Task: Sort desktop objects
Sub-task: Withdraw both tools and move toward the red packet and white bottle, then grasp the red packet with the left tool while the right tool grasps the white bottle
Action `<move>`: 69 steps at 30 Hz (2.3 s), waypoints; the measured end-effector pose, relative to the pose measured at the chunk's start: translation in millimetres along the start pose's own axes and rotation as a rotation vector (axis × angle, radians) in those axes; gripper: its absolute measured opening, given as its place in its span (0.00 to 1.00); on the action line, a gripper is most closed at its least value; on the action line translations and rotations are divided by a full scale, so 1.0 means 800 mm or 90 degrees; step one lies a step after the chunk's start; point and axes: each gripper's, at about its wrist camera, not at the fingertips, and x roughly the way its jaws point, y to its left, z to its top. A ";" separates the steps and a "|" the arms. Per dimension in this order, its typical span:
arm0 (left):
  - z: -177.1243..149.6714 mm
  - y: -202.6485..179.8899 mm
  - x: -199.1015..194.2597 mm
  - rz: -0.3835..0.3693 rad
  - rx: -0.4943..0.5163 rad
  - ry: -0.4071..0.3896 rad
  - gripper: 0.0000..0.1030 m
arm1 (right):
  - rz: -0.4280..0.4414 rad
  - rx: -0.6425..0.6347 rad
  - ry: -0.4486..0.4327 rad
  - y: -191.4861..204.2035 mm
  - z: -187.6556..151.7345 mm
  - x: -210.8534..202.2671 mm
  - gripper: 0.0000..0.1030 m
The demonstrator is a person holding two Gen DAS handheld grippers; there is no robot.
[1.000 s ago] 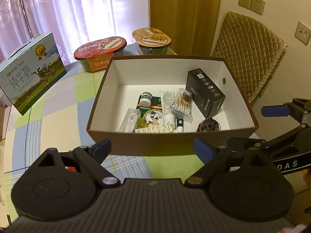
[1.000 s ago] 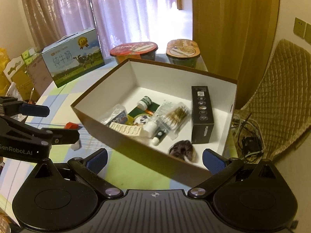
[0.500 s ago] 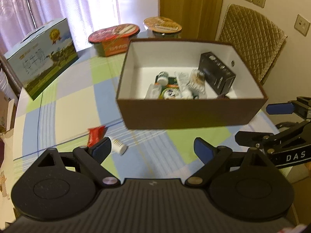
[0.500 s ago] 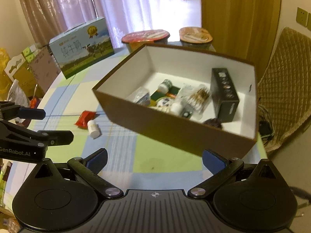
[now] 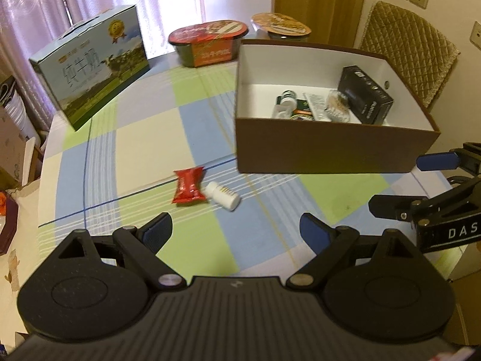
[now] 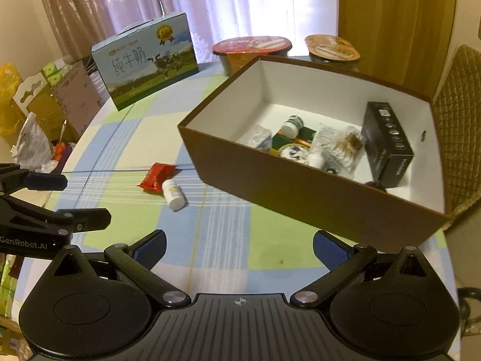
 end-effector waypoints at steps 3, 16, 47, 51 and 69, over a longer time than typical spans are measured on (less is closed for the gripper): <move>-0.006 0.016 0.005 0.007 -0.012 0.006 0.87 | 0.009 -0.002 -0.004 0.012 -0.003 0.012 0.98; -0.035 0.085 0.052 0.037 -0.070 0.033 0.86 | 0.067 -0.072 -0.015 0.056 -0.008 0.094 0.80; -0.006 0.131 0.170 0.012 -0.074 0.086 0.77 | 0.054 -0.110 0.039 0.060 0.020 0.210 0.24; 0.006 0.123 0.180 -0.007 -0.062 0.080 0.77 | 0.010 -0.069 0.038 0.046 0.014 0.198 0.24; 0.042 0.092 0.237 -0.038 -0.025 0.082 0.53 | -0.077 0.024 0.035 -0.006 -0.011 0.151 0.24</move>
